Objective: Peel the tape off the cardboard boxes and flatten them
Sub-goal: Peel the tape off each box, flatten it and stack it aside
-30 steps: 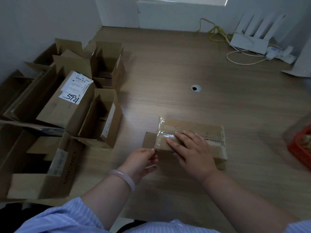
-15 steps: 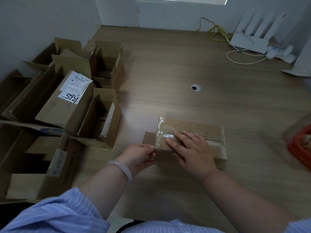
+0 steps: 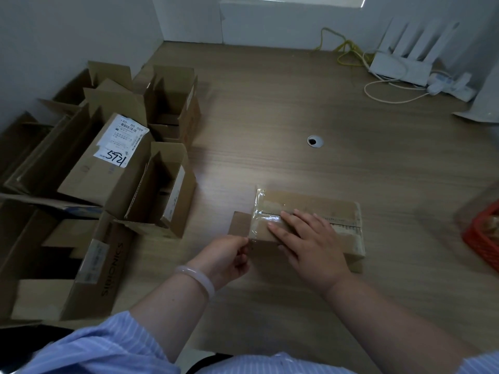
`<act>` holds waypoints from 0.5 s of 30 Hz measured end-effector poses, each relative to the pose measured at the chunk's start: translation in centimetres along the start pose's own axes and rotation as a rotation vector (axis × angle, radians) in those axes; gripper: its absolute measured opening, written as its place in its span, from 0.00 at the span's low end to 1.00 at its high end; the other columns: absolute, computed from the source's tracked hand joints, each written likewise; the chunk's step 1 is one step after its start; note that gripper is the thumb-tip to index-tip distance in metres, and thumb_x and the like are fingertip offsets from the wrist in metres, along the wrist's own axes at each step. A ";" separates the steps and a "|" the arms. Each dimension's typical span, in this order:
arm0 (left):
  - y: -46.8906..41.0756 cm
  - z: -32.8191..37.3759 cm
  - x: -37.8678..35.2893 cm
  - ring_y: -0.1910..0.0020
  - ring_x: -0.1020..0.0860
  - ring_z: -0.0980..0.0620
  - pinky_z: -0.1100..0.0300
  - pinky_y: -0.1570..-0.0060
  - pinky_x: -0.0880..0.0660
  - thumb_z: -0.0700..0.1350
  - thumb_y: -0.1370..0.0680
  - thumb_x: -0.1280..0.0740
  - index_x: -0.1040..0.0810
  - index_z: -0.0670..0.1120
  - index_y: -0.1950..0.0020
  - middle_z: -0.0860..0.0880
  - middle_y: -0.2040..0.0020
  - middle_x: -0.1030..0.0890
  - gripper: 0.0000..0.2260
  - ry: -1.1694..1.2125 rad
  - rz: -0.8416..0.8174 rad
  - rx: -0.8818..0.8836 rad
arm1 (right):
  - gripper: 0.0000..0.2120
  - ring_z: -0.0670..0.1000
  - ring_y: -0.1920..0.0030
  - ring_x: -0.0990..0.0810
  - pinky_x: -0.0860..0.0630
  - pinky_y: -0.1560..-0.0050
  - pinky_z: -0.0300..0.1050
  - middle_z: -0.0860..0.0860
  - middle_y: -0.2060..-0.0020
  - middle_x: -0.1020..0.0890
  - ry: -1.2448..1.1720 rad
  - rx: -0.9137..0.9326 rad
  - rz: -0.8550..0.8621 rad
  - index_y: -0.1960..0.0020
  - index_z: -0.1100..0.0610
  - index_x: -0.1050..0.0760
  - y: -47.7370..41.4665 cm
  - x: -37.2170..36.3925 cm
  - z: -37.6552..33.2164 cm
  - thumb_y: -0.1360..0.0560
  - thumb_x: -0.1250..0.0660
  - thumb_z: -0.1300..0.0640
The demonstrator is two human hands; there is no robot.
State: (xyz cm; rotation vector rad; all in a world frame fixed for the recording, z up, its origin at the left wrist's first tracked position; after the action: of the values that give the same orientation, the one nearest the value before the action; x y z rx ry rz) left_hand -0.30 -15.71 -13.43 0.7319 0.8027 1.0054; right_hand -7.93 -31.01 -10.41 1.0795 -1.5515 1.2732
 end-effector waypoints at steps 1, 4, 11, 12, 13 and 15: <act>0.0 0.1 0.0 0.79 0.35 0.57 0.65 0.74 0.31 0.39 0.19 0.42 0.30 0.45 0.61 0.50 0.73 0.32 0.10 0.001 -0.015 -0.006 | 0.20 0.55 0.36 0.26 0.36 0.35 0.53 0.49 0.37 0.23 0.000 0.000 0.000 0.36 0.42 0.25 0.0 0.0 0.0 0.26 0.41 0.45; 0.6 1.0 0.1 0.77 0.35 0.55 0.63 0.72 0.32 0.40 0.19 0.43 0.32 0.45 0.64 0.50 0.72 0.33 0.13 0.002 -0.071 -0.053 | 0.19 0.55 0.36 0.26 0.35 0.35 0.53 0.49 0.37 0.23 0.004 0.004 0.005 0.36 0.42 0.25 0.0 0.0 0.0 0.26 0.41 0.45; 0.9 3.1 1.9 0.61 0.22 0.52 0.55 0.60 0.23 0.47 0.21 0.35 0.25 0.44 0.53 0.48 0.60 0.22 0.07 -0.299 0.072 -0.190 | 0.19 0.55 0.37 0.25 0.34 0.36 0.53 0.49 0.38 0.22 0.014 0.004 0.008 0.36 0.42 0.25 0.0 -0.1 0.0 0.26 0.40 0.45; 0.8 2.6 1.7 0.59 0.21 0.52 0.56 0.59 0.23 0.48 0.21 0.35 0.24 0.44 0.52 0.48 0.59 0.20 0.07 -0.350 0.056 -0.165 | 0.19 0.55 0.37 0.25 0.35 0.36 0.53 0.49 0.38 0.22 0.016 0.002 0.002 0.36 0.42 0.25 0.0 -0.1 0.0 0.26 0.40 0.45; 0.7 2.0 1.5 0.59 0.20 0.53 0.57 0.58 0.24 0.47 0.21 0.34 0.23 0.44 0.52 0.49 0.59 0.19 0.07 -0.368 0.041 -0.151 | 0.19 0.55 0.37 0.26 0.35 0.36 0.53 0.49 0.37 0.22 0.018 -0.002 -0.005 0.36 0.42 0.25 0.0 -0.2 -0.1 0.26 0.40 0.45; 0.6 1.5 1.1 0.59 0.19 0.52 0.57 0.56 0.24 0.44 0.22 0.33 0.22 0.43 0.53 0.47 0.60 0.18 0.05 -0.325 0.037 -0.161 | 0.20 0.55 0.36 0.26 0.35 0.35 0.54 0.49 0.37 0.23 0.016 -0.008 -0.009 0.36 0.42 0.25 0.0 -0.2 0.0 0.26 0.40 0.45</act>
State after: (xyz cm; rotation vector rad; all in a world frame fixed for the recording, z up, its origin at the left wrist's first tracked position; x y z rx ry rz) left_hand 1.06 -14.74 -12.44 0.7490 0.4229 0.9411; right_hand -7.86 -30.96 -10.61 1.0678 -1.5371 1.2660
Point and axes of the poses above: each hand's wrist, its own y-axis away from the middle knuckle, its own x-axis out of the back of the hand, z = x × y, the point moved 5 cm from there along -y, towards the middle knuckle
